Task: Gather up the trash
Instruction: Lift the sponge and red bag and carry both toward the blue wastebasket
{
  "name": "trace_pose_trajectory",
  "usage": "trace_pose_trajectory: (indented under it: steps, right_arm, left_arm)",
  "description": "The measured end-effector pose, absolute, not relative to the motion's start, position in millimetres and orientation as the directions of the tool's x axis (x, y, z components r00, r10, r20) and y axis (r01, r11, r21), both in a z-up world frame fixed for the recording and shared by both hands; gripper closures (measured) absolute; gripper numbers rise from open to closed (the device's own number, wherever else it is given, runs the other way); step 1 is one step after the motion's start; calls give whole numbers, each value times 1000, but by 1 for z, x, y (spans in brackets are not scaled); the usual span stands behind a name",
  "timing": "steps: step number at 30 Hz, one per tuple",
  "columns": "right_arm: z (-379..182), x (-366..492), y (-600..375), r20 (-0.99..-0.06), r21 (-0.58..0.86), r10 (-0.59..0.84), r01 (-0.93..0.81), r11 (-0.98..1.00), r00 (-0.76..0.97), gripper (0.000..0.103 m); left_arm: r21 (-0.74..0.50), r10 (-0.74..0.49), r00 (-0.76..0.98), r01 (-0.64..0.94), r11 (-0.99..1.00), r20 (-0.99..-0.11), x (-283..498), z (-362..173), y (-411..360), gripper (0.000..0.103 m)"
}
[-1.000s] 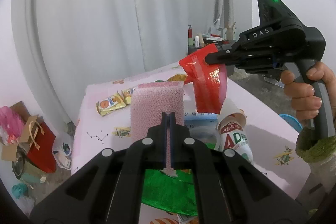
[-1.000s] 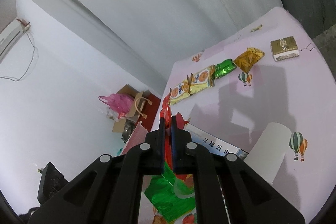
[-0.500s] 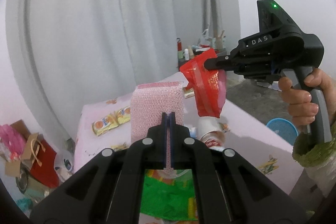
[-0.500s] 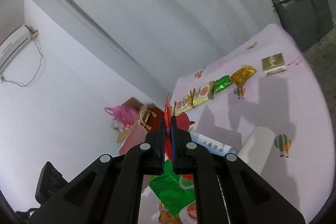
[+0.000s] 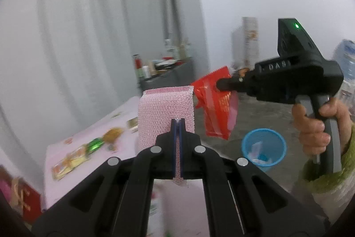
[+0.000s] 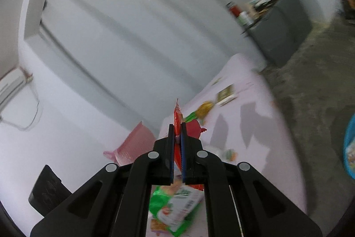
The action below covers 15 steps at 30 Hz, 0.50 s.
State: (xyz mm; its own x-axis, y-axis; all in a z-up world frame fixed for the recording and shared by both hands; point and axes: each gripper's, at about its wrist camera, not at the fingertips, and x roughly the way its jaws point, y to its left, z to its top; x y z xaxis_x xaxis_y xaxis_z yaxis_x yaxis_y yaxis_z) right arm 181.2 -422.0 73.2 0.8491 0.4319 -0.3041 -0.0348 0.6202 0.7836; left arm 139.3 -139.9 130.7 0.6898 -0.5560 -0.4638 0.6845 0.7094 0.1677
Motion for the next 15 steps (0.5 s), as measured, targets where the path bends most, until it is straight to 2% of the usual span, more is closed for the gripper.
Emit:
trace_pose_trajectory:
  steps: [8,15]
  right_arm:
    - [21,111,-531,-399,769,184,218,600,898,98]
    - [-62,75,-609,-544,746,50,455,486,837,98]
  left_arm:
    - [75,-674,471,846,528,-569,142,103,-282,103]
    - [29,-672,293,927,375,-679,133,29,-405,103]
